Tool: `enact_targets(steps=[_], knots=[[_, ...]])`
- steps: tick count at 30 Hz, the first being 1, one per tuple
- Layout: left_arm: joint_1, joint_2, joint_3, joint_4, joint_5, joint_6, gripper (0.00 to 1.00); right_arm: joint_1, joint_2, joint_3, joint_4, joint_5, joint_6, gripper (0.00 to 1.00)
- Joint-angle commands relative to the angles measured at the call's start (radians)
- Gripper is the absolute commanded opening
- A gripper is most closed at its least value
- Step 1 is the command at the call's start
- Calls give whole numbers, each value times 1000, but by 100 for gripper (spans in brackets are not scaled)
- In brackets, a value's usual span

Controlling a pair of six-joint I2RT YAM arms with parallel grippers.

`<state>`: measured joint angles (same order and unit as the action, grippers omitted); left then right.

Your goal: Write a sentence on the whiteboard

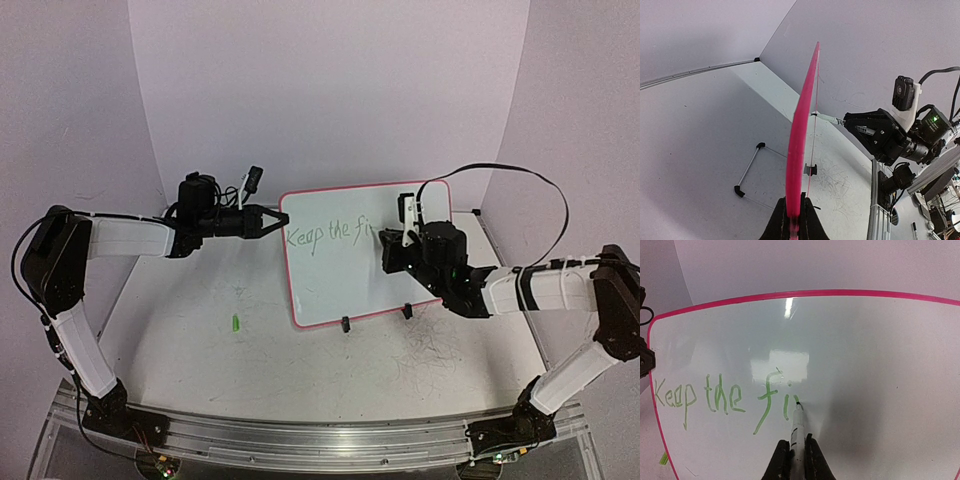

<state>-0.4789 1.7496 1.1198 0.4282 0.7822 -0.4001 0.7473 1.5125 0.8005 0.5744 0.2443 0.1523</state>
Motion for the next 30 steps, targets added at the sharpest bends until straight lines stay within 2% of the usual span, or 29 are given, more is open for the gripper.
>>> enact_targets(steps=[1,11,30], knots=[[-7,-30,37,1,-11,31,0,3,-33,-34,-35,7,18,0],[-11,-34,34,1,-12,33,0,3,-23,-26,-27,-13,18,0],[-12,-36,32,0,-11,35,0,-9,26,49,10,41,16,0]])
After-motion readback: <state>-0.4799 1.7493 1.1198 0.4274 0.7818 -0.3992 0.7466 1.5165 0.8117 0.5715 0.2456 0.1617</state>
